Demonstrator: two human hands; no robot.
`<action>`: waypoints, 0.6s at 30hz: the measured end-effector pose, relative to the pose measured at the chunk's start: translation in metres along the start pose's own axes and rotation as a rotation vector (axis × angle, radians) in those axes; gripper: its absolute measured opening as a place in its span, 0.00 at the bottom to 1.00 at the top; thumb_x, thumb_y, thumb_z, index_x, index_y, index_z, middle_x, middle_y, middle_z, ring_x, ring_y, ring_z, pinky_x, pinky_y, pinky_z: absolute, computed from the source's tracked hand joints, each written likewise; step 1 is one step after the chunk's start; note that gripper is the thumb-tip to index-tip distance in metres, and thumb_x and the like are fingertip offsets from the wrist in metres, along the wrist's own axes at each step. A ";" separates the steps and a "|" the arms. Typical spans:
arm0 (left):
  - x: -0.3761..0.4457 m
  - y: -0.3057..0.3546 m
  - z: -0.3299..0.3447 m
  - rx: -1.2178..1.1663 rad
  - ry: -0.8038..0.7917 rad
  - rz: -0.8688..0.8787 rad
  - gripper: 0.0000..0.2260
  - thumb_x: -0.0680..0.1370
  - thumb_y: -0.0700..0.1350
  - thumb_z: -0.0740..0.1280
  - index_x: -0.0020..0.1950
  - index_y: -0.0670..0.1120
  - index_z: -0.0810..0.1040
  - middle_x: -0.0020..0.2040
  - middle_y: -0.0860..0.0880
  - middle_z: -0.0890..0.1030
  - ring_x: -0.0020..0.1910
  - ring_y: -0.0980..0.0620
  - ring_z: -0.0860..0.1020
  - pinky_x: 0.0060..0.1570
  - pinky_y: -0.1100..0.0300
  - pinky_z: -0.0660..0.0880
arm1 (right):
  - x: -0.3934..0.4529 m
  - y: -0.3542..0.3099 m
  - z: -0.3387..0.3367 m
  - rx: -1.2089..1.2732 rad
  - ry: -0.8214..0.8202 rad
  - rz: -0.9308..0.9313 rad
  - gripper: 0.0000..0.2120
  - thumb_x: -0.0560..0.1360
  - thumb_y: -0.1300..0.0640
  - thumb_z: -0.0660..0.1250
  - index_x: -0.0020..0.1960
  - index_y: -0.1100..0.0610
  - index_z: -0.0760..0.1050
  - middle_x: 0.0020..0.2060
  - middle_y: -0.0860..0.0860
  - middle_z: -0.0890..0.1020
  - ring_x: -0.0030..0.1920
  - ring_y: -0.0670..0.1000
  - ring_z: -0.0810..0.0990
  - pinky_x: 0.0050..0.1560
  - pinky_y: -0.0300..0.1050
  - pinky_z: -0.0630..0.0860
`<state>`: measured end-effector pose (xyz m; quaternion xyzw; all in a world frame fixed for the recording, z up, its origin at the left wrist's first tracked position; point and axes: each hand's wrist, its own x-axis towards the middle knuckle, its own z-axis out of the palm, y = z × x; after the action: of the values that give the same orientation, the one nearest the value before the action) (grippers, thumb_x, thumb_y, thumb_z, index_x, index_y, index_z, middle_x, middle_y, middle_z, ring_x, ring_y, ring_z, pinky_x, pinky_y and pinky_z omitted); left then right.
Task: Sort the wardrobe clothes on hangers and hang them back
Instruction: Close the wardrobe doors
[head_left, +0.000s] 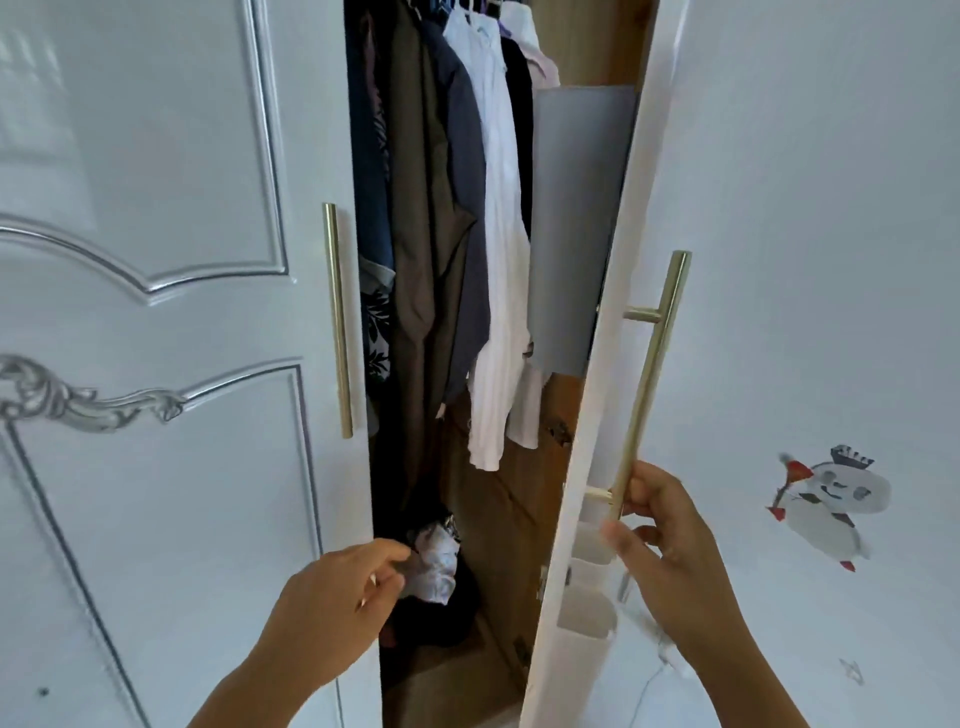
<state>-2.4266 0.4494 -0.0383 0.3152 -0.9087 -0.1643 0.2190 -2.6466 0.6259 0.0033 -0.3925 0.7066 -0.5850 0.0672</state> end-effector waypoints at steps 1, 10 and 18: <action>-0.006 -0.007 -0.003 0.030 0.008 -0.013 0.12 0.80 0.53 0.58 0.63 0.60 0.71 0.47 0.66 0.76 0.44 0.62 0.77 0.45 0.75 0.68 | 0.003 -0.002 0.009 -0.005 -0.019 -0.002 0.16 0.75 0.59 0.68 0.60 0.49 0.70 0.49 0.42 0.79 0.49 0.45 0.79 0.42 0.30 0.77; -0.038 -0.052 -0.034 0.118 0.118 -0.118 0.12 0.79 0.51 0.60 0.62 0.61 0.72 0.41 0.69 0.72 0.36 0.67 0.73 0.39 0.77 0.65 | 0.038 -0.023 0.090 -0.032 -0.011 -0.097 0.07 0.78 0.57 0.63 0.54 0.51 0.78 0.39 0.43 0.80 0.37 0.42 0.77 0.40 0.34 0.74; 0.017 -0.042 -0.044 0.156 0.180 -0.056 0.15 0.80 0.53 0.57 0.67 0.59 0.68 0.56 0.61 0.78 0.51 0.61 0.77 0.44 0.73 0.64 | 0.078 -0.037 0.153 -0.159 -0.196 -0.177 0.05 0.80 0.58 0.58 0.52 0.56 0.72 0.38 0.52 0.80 0.38 0.52 0.79 0.40 0.45 0.76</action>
<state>-2.3953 0.3995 -0.0143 0.3702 -0.8862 -0.0702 0.2697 -2.5978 0.4576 0.0171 -0.5124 0.7034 -0.4899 0.0526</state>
